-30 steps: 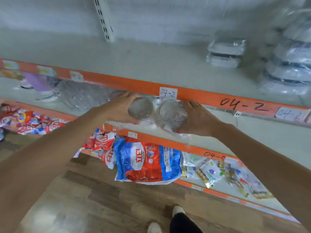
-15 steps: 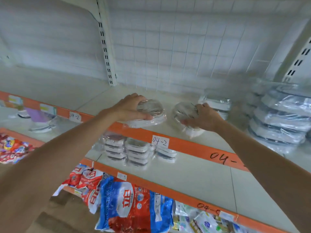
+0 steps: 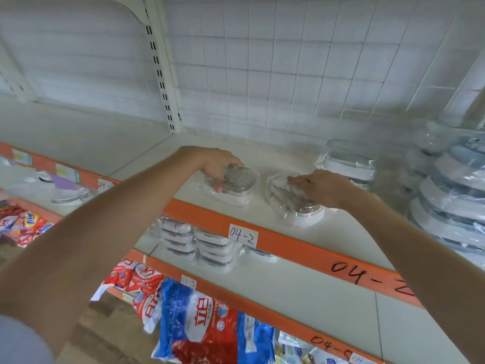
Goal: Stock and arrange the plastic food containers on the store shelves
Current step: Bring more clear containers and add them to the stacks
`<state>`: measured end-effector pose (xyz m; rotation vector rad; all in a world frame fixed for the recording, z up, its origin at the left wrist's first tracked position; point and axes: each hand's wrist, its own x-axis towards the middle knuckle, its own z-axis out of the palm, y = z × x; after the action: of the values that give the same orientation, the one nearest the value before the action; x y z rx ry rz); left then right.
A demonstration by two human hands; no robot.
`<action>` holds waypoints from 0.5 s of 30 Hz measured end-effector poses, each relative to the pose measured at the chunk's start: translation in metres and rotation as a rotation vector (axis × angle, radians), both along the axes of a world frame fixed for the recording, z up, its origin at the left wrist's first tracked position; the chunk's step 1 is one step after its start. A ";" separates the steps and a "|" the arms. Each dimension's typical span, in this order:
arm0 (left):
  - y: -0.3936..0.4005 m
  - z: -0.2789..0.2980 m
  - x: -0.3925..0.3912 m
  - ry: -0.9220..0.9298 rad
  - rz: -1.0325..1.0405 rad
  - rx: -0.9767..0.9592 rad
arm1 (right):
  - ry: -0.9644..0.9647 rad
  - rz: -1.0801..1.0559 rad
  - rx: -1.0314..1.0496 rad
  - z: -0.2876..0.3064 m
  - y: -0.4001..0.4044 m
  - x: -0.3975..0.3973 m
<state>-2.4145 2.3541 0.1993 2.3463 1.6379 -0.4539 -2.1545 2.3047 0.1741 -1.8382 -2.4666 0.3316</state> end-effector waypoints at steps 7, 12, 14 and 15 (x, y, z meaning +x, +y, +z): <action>0.017 -0.004 0.006 -0.009 0.067 0.076 | -0.084 0.043 -0.271 0.022 0.001 -0.009; 0.021 -0.015 0.011 -0.015 0.173 0.143 | -0.146 0.034 -0.291 0.026 0.000 -0.023; 0.021 -0.017 0.009 -0.019 0.183 0.175 | -0.222 0.007 -0.232 0.030 -0.003 -0.034; 0.020 -0.018 0.007 -0.022 0.181 0.193 | -0.315 0.010 -0.147 0.030 -0.004 -0.039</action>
<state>-2.4071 2.3743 0.1813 2.2937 1.9404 -0.2425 -2.1938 2.3010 0.2044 -2.0816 -2.7200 0.2458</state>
